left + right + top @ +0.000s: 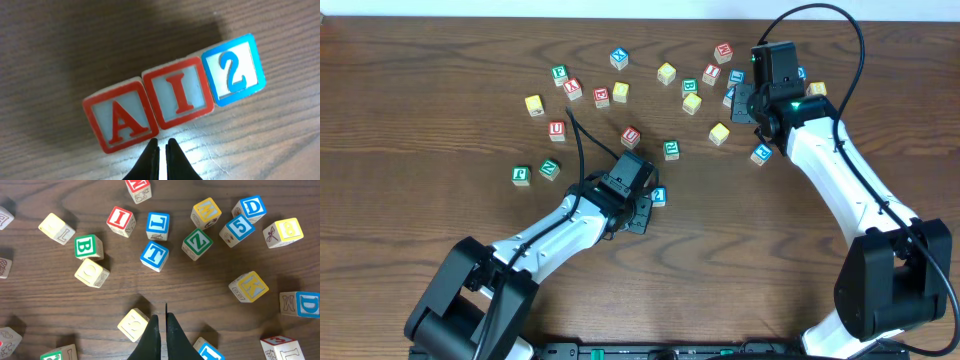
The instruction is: Spell out AI2
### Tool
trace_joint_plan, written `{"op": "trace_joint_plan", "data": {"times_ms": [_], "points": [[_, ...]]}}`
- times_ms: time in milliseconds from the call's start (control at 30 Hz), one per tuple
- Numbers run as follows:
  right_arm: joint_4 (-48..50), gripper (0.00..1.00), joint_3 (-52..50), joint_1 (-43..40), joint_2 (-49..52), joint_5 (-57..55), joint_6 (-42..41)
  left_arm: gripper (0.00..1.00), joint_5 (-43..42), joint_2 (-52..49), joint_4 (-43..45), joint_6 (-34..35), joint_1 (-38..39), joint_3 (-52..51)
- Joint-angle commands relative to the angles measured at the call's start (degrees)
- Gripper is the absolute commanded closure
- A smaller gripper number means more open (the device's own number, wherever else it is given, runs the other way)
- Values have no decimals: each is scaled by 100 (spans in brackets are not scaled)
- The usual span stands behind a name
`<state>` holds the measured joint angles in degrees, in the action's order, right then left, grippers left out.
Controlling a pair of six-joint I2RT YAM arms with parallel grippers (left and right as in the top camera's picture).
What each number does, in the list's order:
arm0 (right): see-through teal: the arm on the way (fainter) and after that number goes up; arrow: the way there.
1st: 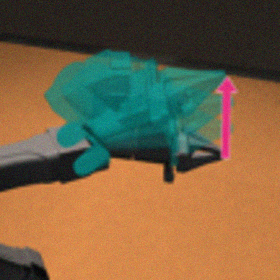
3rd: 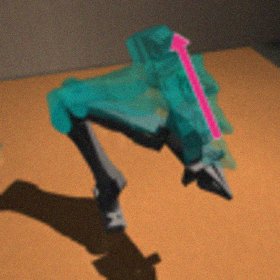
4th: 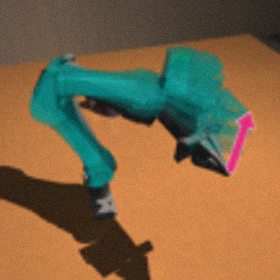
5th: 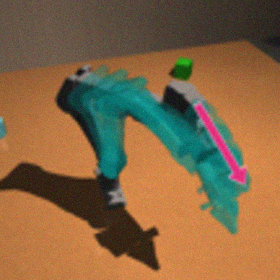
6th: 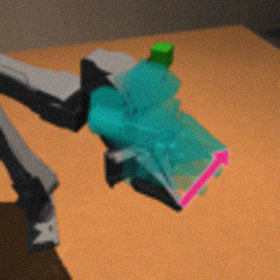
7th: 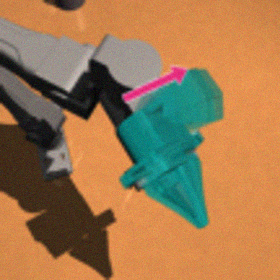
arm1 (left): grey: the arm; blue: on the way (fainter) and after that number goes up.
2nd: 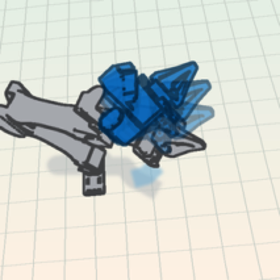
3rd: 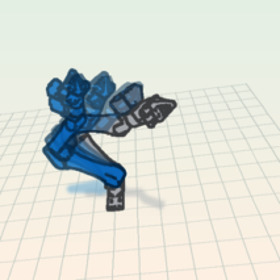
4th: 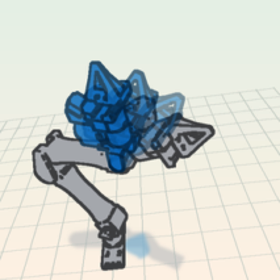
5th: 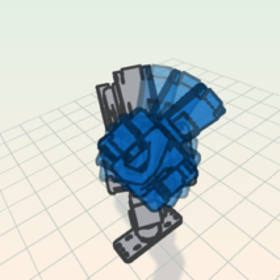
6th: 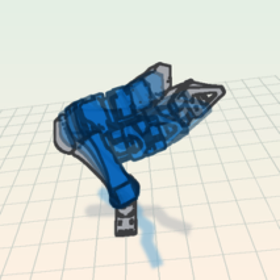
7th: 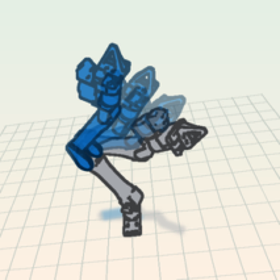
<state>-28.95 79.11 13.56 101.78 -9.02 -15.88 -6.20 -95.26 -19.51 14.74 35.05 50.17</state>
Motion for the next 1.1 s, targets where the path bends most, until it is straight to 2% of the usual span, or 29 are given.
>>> {"op": "trace_joint_plan", "data": {"times_ms": [0,400,733,1067], "points": [[-22,99,103,-24,-103,-50,72,92,-236,-33,-105,-79,9,-46],[-20,99,103,-24,-101,-52,72,93,-149,332,-730,33,7,-46],[-28,99,103,-24,-101,-52,76,92,612,817,-946,33,2,-46],[-46,99,103,-24,-101,-52,74,93,1521,826,-1047,151,-57,-46]]}}
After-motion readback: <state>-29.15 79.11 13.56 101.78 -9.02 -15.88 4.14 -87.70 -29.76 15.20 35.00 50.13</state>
